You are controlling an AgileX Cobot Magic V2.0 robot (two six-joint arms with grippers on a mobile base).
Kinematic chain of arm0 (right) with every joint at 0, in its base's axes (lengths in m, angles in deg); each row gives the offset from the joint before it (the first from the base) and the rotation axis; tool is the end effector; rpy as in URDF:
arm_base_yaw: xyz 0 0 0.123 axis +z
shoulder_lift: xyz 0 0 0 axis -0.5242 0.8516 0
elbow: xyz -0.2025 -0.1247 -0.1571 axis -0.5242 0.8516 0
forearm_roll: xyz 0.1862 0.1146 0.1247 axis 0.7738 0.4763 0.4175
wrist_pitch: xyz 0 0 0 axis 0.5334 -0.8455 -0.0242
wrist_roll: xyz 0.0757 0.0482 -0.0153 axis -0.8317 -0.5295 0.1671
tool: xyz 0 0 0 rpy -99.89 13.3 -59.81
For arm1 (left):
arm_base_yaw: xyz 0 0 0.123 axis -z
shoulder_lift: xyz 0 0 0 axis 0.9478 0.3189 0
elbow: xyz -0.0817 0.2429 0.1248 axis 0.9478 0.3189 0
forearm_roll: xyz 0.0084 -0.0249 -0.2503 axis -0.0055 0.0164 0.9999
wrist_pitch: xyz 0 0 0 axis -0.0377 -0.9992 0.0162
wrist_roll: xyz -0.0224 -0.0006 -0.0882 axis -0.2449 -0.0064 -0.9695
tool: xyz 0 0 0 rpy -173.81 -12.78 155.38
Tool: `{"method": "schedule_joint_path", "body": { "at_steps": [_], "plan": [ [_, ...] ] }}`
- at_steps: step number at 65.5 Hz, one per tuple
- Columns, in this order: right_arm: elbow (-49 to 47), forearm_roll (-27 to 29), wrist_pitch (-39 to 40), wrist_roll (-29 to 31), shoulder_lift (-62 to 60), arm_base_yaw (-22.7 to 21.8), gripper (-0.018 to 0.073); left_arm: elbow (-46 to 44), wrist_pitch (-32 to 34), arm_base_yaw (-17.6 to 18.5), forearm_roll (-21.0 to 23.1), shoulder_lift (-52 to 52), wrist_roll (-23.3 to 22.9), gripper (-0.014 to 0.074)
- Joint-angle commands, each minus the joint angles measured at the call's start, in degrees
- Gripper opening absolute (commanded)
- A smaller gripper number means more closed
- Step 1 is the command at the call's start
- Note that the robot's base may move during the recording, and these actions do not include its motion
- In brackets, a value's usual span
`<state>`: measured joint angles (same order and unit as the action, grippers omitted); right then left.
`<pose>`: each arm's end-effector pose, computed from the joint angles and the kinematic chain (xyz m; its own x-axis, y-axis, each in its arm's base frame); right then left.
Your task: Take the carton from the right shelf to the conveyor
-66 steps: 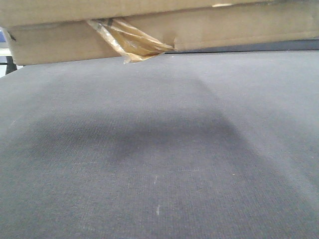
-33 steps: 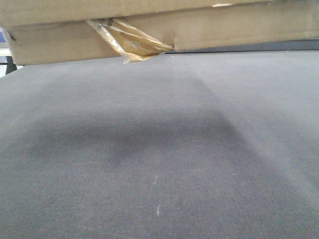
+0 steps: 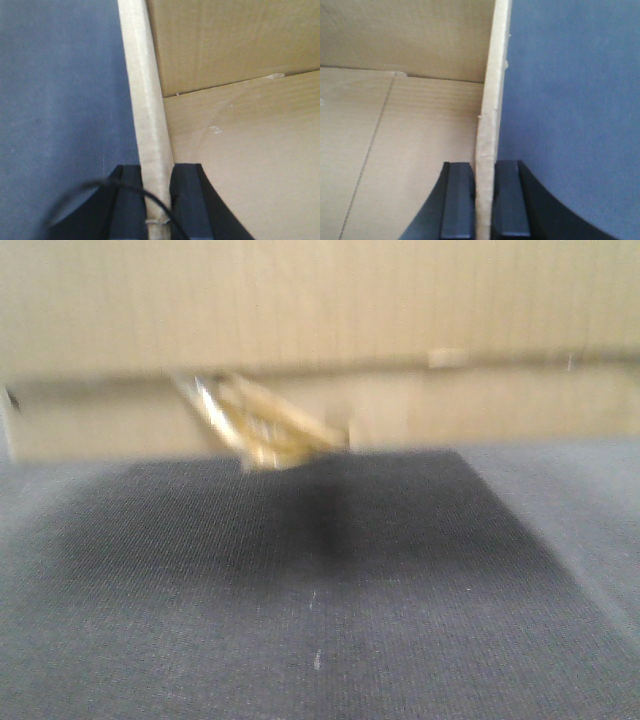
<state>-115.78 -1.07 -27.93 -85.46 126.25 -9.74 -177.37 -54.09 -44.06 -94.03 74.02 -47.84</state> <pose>0.2897 0.1169 0.4228 -0.7345 -0.1494 -0.6620 -0.2803 0.9551 0.0955 0.3166 -0.1237 0.4207 -0.7337 0.0830 -0.6743 0.0010 0.9926 0.1210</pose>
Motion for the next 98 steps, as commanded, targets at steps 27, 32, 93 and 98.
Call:
{"method": "schedule_joint_path", "body": {
  "at_steps": [27, 32, 93, 98],
  "plan": [
    [-0.21, -0.46, 6.61, -0.03, 9.93, -0.19, -0.0064, 2.10, 7.49, -4.93, 4.83, 6.55, 1.04, 0.0062],
    [-0.21, -0.46, 6.74, -0.03, 10.36, -0.19, -0.0041, 2.10, 8.11, -5.28, 4.83, 6.69, 2.13, 0.0143],
    [8.52, -3.49, 5.92, -1.08, -7.86, -9.00, -0.0084, 17.48, 16.15, -9.96, 5.16, -20.10, 8.06, 0.0136],
    [15.26, -4.03, 9.20, -1.08, -12.15, -10.91, -0.0067, 25.92, 22.07, -12.76, 6.15, -25.67, 8.06, -0.0014]
  ]
}}
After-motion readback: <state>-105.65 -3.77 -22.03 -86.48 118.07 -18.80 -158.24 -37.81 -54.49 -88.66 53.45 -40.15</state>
